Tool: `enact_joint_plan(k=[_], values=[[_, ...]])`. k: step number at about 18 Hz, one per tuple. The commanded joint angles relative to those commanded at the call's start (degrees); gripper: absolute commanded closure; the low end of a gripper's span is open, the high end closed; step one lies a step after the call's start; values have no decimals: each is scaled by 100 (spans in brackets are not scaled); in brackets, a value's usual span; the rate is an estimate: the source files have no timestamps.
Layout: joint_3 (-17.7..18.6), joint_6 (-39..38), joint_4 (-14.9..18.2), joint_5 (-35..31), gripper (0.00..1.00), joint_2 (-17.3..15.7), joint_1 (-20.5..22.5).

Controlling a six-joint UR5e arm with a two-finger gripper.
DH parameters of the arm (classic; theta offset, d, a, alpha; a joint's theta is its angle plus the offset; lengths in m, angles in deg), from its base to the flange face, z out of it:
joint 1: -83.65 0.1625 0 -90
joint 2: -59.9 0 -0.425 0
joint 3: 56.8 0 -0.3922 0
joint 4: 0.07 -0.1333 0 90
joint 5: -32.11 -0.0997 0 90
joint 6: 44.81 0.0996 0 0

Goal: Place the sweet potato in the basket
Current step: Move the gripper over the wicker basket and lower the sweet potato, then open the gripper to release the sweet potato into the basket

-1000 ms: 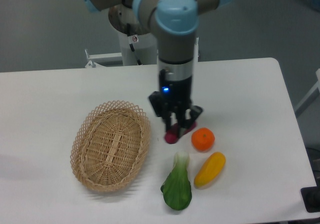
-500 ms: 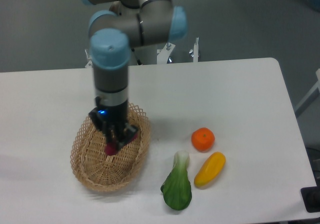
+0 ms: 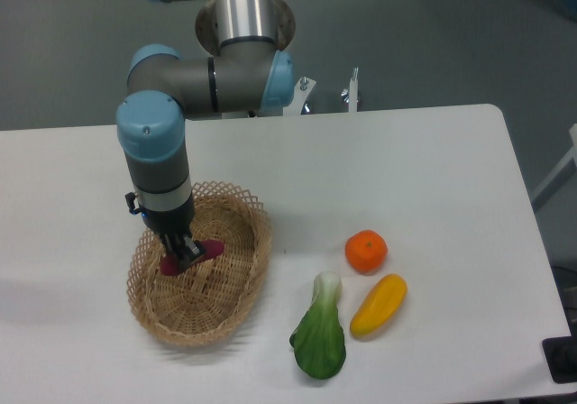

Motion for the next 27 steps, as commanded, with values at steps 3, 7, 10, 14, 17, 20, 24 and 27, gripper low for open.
enact_joint_plan(k=[3,7,10,14,17,20,24,27], values=[[36,123,0,-133,66,35,-53],[106,132,0,-151,65,88,-53],[106,123,0,-151,62,106,-53],[62,106,-44,-168,12,71,-53],[9,79,-255,-274,0,9,-44],[-358,-427,-264,-274,0,-96,8],[-921,-923,-246,-292,0,-140,254],[-1492,-897,-229,-283,0,-114,640]])
